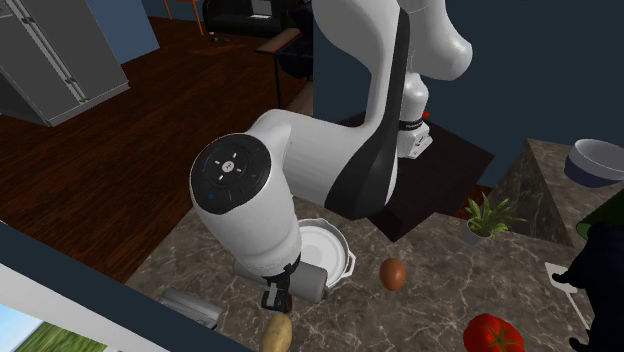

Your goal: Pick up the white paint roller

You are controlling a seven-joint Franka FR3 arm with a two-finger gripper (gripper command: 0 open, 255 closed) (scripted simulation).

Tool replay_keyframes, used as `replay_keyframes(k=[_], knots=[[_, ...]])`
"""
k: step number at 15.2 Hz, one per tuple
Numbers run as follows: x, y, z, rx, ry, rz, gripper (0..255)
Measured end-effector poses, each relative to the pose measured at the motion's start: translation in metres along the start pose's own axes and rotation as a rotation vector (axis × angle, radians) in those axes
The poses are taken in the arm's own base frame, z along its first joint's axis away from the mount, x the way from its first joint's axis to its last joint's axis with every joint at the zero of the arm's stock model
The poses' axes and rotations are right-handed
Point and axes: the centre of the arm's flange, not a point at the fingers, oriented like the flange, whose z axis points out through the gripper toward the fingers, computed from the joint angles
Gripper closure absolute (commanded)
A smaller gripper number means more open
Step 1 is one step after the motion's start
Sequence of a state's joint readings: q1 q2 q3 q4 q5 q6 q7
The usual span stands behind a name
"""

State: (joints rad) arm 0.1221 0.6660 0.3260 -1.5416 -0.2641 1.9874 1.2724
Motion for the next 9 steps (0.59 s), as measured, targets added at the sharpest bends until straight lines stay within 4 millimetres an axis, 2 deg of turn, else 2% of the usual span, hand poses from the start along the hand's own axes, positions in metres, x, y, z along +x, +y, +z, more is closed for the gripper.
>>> replay_keyframes(k=[9], knots=[[0.0002, 0.0022, -0.0047, -0.002, -0.001, 0.0, 255]])
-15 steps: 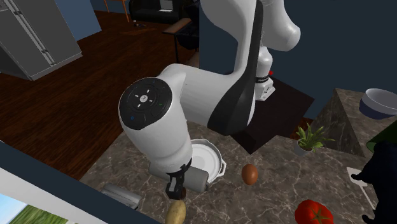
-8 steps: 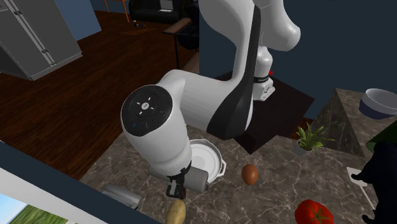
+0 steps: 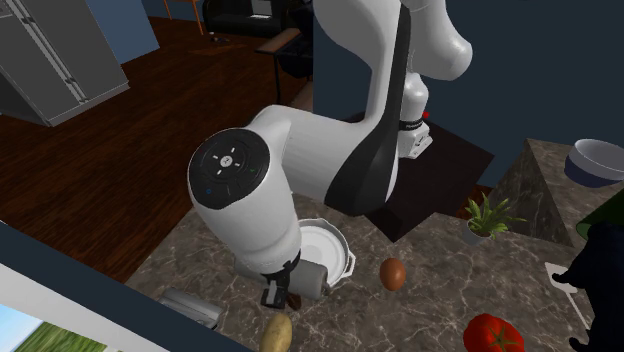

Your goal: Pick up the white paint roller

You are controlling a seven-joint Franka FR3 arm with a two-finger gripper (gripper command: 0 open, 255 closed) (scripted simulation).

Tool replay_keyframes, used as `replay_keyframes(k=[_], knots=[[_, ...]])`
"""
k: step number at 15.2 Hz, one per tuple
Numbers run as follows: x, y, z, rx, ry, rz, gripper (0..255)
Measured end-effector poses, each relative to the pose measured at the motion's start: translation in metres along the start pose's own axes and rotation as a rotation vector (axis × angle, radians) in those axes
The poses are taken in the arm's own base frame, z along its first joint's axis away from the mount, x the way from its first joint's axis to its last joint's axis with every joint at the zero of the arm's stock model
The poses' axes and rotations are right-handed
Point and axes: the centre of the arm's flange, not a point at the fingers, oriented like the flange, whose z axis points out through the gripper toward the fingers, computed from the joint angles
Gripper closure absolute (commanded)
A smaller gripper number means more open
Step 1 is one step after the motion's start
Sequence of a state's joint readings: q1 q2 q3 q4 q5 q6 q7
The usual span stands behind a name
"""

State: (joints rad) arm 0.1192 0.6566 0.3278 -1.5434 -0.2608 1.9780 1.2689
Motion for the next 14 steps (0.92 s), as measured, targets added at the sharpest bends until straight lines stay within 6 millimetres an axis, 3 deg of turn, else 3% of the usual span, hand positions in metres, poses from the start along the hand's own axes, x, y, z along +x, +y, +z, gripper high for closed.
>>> replay_keyframes(k=[14], knots=[[-0.004, 0.011, -0.068, 0.0, 0.0, 0.0, 255]])
